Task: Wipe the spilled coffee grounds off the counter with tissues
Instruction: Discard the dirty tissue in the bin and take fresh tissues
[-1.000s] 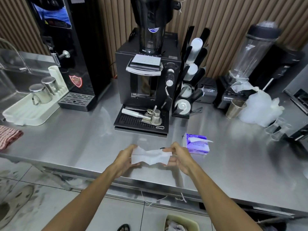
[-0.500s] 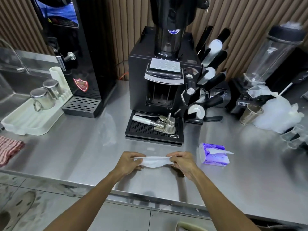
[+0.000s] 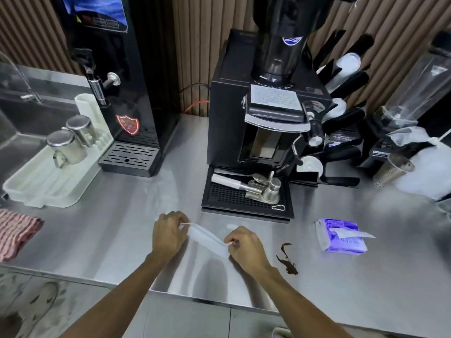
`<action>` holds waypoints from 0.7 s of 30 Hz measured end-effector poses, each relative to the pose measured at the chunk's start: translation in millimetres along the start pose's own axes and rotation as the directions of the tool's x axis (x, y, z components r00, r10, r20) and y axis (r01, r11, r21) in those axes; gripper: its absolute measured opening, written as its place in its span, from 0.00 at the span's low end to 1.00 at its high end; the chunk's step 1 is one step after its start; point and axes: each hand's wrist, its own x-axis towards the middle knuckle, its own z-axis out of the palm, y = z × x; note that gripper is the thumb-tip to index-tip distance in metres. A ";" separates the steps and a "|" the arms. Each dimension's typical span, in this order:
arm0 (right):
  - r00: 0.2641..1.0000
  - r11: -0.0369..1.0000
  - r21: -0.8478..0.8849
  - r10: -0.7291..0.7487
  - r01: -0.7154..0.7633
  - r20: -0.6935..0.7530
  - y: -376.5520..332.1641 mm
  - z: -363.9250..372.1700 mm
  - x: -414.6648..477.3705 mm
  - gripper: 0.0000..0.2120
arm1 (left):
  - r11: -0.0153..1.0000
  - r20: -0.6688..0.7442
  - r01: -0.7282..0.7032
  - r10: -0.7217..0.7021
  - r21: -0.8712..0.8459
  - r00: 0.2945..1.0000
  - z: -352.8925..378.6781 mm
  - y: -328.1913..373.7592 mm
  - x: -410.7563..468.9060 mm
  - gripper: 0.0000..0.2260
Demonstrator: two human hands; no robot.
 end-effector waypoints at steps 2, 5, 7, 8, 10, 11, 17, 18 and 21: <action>0.998 0.995 -0.081 -0.059 0.060 0.005 -8.8 11.5 -2.3 0.12 | 0.984 -0.057 -0.089 0.098 0.152 0.994 -5.3 -5.3 5.8 0.05; 0.984 0.973 -0.187 -0.156 0.137 -0.087 -19.2 27.7 -2.4 0.13 | 0.969 -0.050 -0.160 0.172 0.190 0.984 -10.0 -16.2 15.2 0.07; 0.966 0.955 -0.235 -0.217 0.179 -0.143 -28.5 36.7 0.5 0.14 | 0.976 -0.037 -0.149 0.157 0.158 0.987 -15.5 -21.9 23.2 0.07; 0.959 0.949 -0.250 -0.234 0.191 -0.158 -34.1 40.2 3.1 0.14 | 0.980 -0.040 -0.138 0.145 0.144 0.989 -19.6 -23.2 26.2 0.07; 0.953 0.947 -0.259 -0.241 0.189 -0.183 -46.0 43.8 11.5 0.14 | 0.989 -0.054 -0.109 0.115 0.103 0.992 -30.6 -24.3 33.2 0.06; 0.952 0.948 -0.261 -0.234 0.179 -0.196 -51.7 44.0 17.8 0.13 | 0.993 -0.060 -0.081 0.086 0.085 0.994 -36.9 -24.7 37.8 0.06; 0.931 0.879 -0.431 -0.311 0.206 -0.189 -94.1 15.6 94.7 0.10 | 0.998 -0.094 -0.030 0.036 0.058 0.995 -70.7 -46.7 67.8 0.04; 0.927 0.839 -0.494 -0.342 0.229 -0.151 -104.1 8.1 110.8 0.11 | 0.998 -0.085 -0.036 0.041 0.054 0.996 -74.1 -51.6 72.4 0.05; 0.924 0.711 -0.628 -0.380 0.318 0.038 -130.6 -11.5 152.2 0.17 | 0.996 -0.056 -0.071 0.074 0.057 0.996 -78.2 -63.1 86.9 0.08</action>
